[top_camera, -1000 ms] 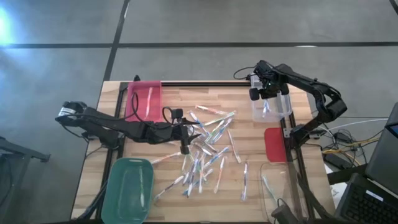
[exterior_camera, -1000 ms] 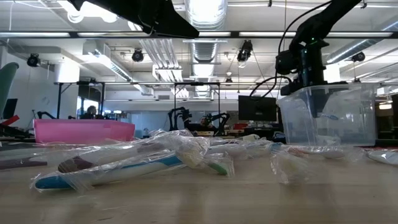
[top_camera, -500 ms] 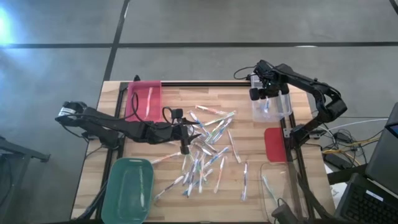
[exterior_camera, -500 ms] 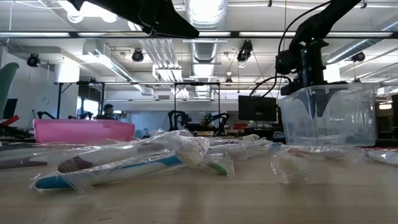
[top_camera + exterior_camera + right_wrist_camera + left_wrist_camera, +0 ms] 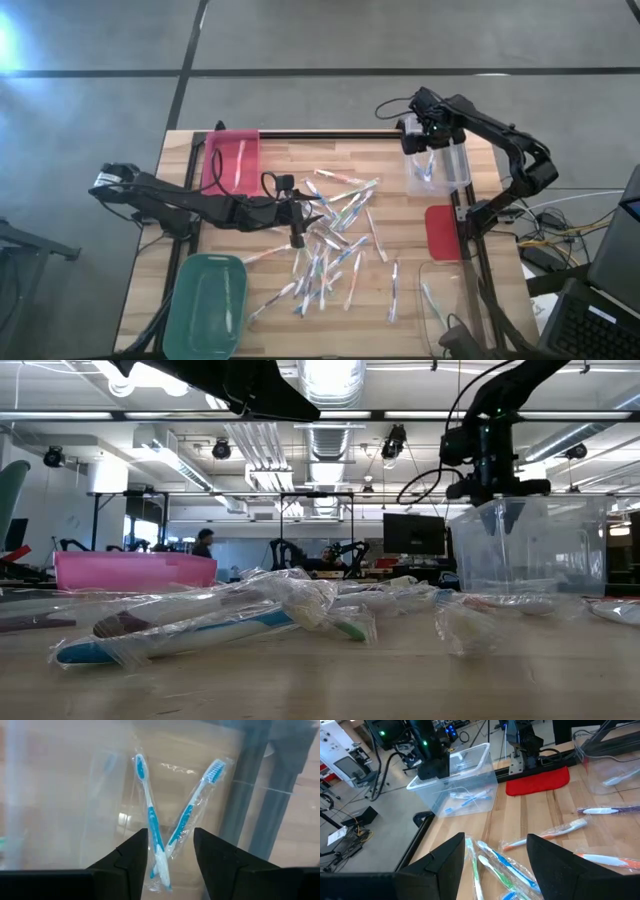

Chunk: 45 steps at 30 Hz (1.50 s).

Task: Pick & Place Toothbrushes
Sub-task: Put the green toothbrush into the green bin

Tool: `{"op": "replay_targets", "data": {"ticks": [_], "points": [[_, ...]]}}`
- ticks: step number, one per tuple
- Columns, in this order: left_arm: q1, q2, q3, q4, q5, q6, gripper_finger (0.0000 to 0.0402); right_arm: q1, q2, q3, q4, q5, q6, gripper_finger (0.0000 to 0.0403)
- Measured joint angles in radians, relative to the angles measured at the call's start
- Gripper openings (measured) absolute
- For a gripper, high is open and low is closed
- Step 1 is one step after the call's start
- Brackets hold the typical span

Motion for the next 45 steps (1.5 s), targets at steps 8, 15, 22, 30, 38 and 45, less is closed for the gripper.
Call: {"op": "replay_targets", "data": {"ticks": [8, 15, 22, 30, 38, 45], "points": [[0.001, 0.0, 0.0, 0.0, 0.0, 0.0, 0.0218, 0.001, -0.001, 0.14, -0.106, -0.002, 0.0, 0.0152], [0.002, 0.0, 0.0, 0.0, 0.0, 0.0, 0.0218, 0.015, -0.002, 0.289, -0.227, -0.004, 0.0, 0.0119], [0.002, 0.0, 0.0, 0.0, 0.0, 0.001, 0.0218, 0.068, -0.027, 0.403, -0.297, -0.004, 0.001, 0.0083], [0.003, 0.0, 0.0, -0.002, 0.0, 0.001, 0.0218, 0.151, -0.089, 0.482, -0.303, -0.005, 0.004, 0.0048], [0.003, 0.0, -0.002, -0.002, 0.0, -0.001, 0.0218, 0.248, -0.164, 0.511, -0.302, -0.005, 0.004, 0.0029], [0.005, 0.0, -0.02, -0.002, 0.0, -0.007, 0.0218, 0.352, -0.228, 0.479, -0.3, -0.001, 0.006, 0.0028]]}}
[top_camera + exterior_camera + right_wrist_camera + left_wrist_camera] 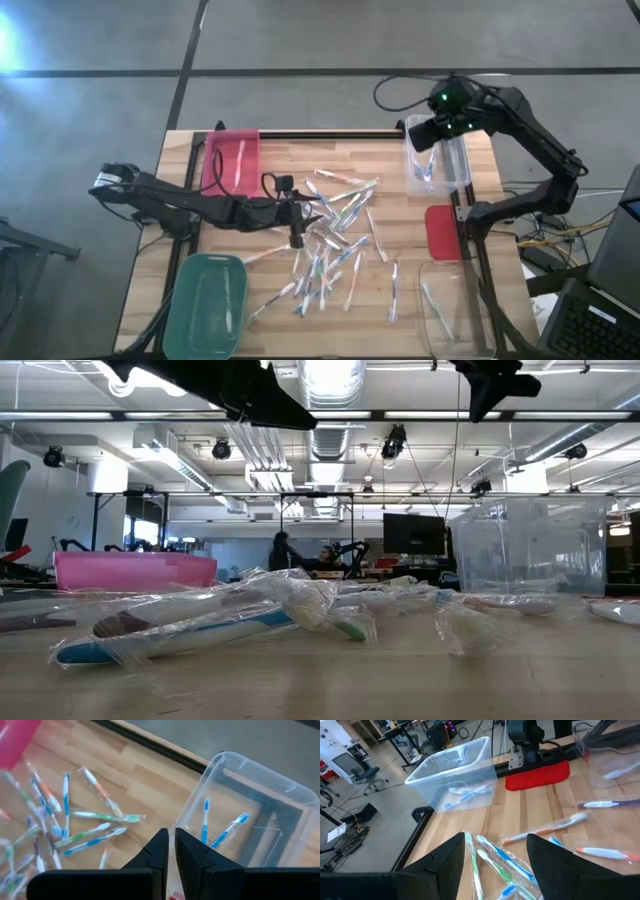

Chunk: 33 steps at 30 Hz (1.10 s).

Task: Pick & Place Toothbrushes
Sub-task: Put the green toothbrush into the green bin

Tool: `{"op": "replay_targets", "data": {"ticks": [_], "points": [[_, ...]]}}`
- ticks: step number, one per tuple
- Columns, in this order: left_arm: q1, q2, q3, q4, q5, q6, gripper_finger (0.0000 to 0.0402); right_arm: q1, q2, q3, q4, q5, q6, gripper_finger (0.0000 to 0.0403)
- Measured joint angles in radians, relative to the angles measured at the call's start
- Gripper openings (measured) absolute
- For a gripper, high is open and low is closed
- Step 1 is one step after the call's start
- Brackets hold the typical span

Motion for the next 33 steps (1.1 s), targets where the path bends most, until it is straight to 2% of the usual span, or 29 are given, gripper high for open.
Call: {"op": "replay_targets", "data": {"ticks": [8, 15, 25, 33], "points": [[0.005, 0.0, -0.014, 0.024, 0.0, -0.001, 0.0218, 0.192, -0.062, -0.102, 0.02, 0.182, 0.058, 0.0028], [0.004, 0.0, -0.014, 0.024, 0.0, -0.001, 0.0218, 0.362, -0.108, -0.263, 0.196, 0.309, 0.069, 0.0032], [0.005, 0.0, -0.014, 0.042, 0.0, 0.0, 0.0218, 0.519, -0.16, -0.549, 0.56, 0.312, 0.014, 0.0046], [0.005, 0.0, -0.014, 0.041, -0.001, 0.006, 0.0218, 0.663, -0.191, -0.688, 0.685, 0.314, 0.005, 0.0041]]}}
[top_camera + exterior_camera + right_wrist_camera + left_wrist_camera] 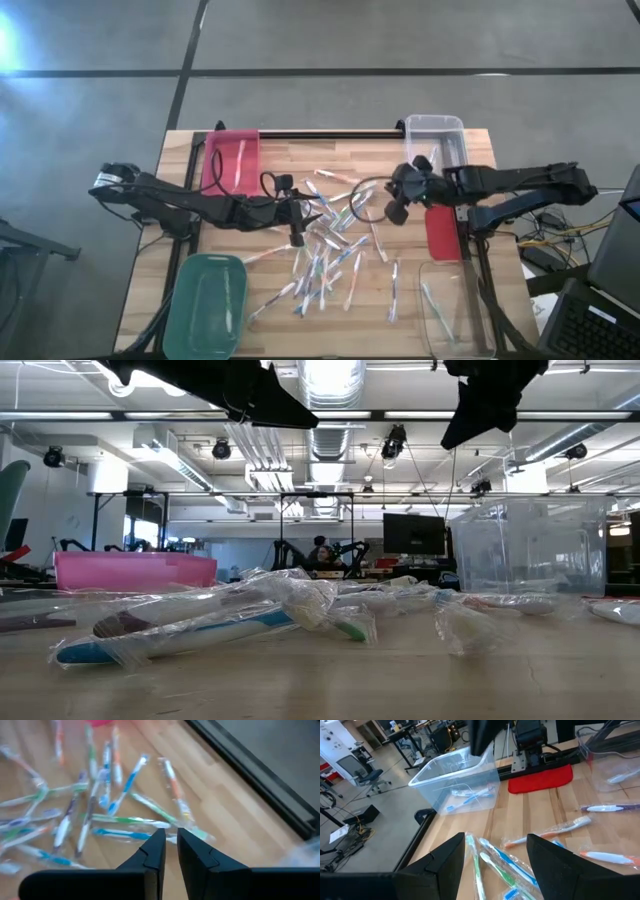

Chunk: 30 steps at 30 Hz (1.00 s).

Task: Pick & Place Toothbrushes
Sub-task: Put the green toothbrush into the green bin

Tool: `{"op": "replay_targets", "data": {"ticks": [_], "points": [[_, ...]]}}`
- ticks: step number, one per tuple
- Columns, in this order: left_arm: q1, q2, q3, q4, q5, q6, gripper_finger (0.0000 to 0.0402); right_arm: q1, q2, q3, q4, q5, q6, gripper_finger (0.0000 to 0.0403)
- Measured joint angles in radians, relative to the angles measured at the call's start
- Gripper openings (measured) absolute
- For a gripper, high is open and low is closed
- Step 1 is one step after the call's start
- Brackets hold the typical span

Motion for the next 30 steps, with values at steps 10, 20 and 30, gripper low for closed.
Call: {"op": "replay_targets", "data": {"ticks": [10, 20, 30], "points": [[0.0, 0.0, 0.005, 0.011, -0.007, -0.007, 0.0218, 0.152, -0.052, -0.142, 0.184, 0.279, 0.02, 0.001], [0.035, 0.004, 0.043, -0.07, -0.038, -0.125, 0.0218, 0.213, -0.195, -0.156, 0.083, 0.284, 0.009, 0.0008], [0.158, 0.004, 0.135, -0.283, -0.052, -0.231, 0.0218, 0.221, -0.369, -0.186, 0.071, 0.457, -0.016, 0.0008]]}}
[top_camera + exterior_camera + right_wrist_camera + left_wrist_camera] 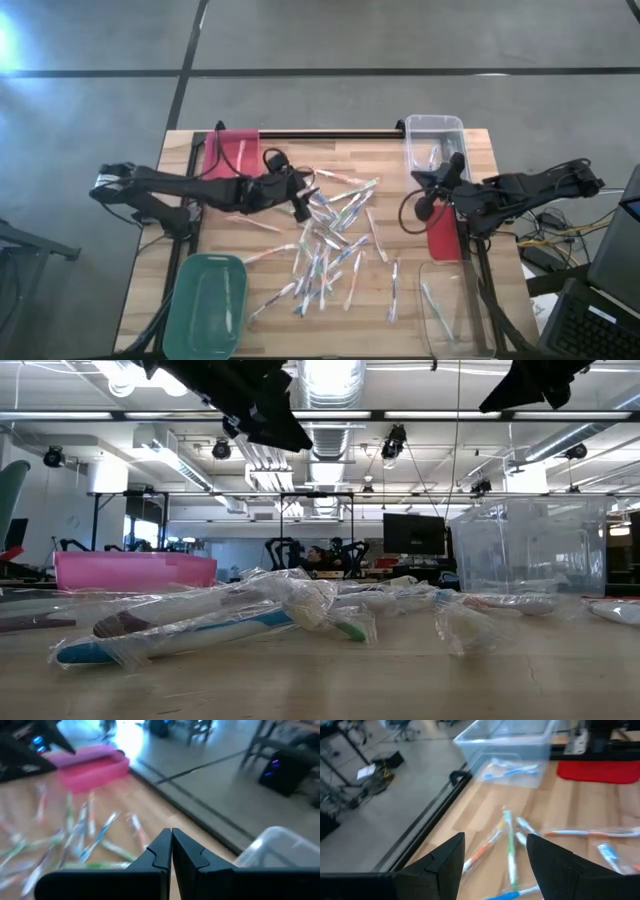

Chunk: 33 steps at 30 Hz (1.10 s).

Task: Pick & Place Toothbrushes
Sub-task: Put the green toothbrush into the green bin

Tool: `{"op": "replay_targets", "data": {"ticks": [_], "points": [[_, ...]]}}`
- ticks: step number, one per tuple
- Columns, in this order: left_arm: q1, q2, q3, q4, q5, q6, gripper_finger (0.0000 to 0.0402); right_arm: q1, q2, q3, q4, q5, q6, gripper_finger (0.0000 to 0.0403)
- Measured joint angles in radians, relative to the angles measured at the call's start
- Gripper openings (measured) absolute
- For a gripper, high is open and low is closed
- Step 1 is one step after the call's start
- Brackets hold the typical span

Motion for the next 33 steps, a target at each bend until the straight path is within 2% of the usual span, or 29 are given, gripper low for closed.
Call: {"op": "replay_targets", "data": {"ticks": [9, 14, 20, 33], "points": [[0.098, 0.01, 0.052, -0.006, 0.115, -0.005, 0.0218, -0.001, -0.025, -0.007, 0.115, 0.041, -0.216, 0.0008], [0.126, 0.081, 0.123, -0.03, 0.154, 0.023, 0.0218, -0.019, -0.023, -0.008, 0.134, 0.065, -0.229, 0.0008], [0.136, 0.23, 0.268, -0.155, 0.165, 0.066, 0.0218, -0.065, -0.023, -0.008, 0.134, 0.065, -0.243, 0.0008], [0.156, 0.622, 0.695, -0.511, 0.163, 0.111, 0.0218, -0.114, -0.011, -0.02, 0.13, 0.061, -0.26, 0.0008]]}}
